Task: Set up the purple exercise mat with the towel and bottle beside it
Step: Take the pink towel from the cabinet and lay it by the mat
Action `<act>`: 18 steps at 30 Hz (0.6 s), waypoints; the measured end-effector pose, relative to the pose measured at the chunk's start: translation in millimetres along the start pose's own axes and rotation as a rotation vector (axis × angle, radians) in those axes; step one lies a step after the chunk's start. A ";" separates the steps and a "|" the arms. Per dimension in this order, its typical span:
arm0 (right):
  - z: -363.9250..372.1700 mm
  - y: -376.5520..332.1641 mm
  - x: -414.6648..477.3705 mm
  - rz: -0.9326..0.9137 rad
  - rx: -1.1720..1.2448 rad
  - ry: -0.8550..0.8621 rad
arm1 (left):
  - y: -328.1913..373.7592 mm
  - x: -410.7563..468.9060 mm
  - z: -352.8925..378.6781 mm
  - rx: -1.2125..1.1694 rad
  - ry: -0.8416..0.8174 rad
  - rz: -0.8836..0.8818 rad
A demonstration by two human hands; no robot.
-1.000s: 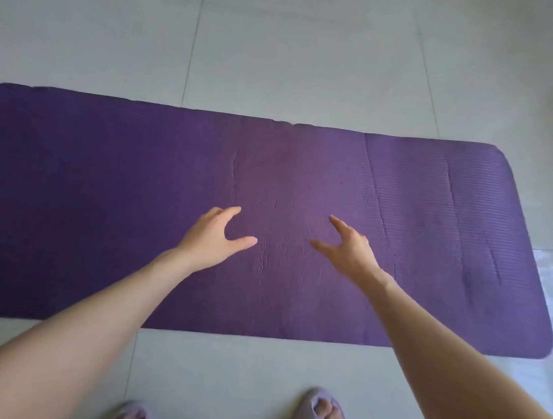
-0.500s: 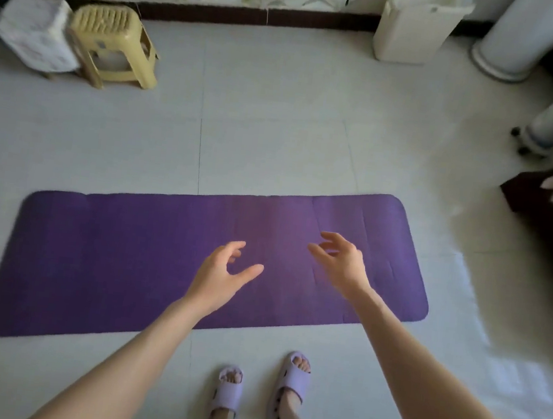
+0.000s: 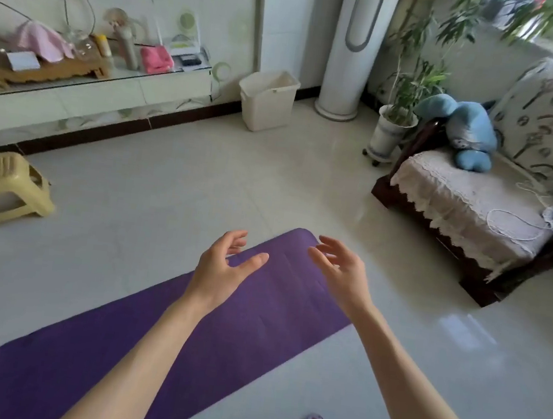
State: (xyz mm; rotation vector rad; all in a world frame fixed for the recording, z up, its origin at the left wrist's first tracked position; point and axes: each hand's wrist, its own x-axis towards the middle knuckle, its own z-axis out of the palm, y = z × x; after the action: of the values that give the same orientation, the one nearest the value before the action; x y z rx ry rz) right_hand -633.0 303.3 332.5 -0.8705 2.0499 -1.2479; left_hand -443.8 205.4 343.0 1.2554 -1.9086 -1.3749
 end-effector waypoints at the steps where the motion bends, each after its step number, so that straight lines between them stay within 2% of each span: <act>1: -16.2 -2.0 5.0 -0.007 0.016 0.044 | 13.4 8.4 12.6 0.003 -0.025 0.026; 5: -73.2 2.4 25.4 -0.018 0.069 0.152 | 53.3 35.8 67.0 -0.007 -0.097 0.094; 9: -161.4 26.1 64.0 -0.025 0.079 0.249 | 99.9 73.4 159.0 -0.024 -0.179 0.134; 18: -362.4 71.0 162.2 -0.044 0.061 0.314 | 210.9 145.0 359.7 -0.124 -0.228 0.169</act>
State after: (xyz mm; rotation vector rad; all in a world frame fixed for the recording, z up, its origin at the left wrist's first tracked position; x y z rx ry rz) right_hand -1021.9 394.6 388.0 -0.7320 2.2280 -1.5451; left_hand -879.3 268.8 377.3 0.8896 -1.9913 -1.5738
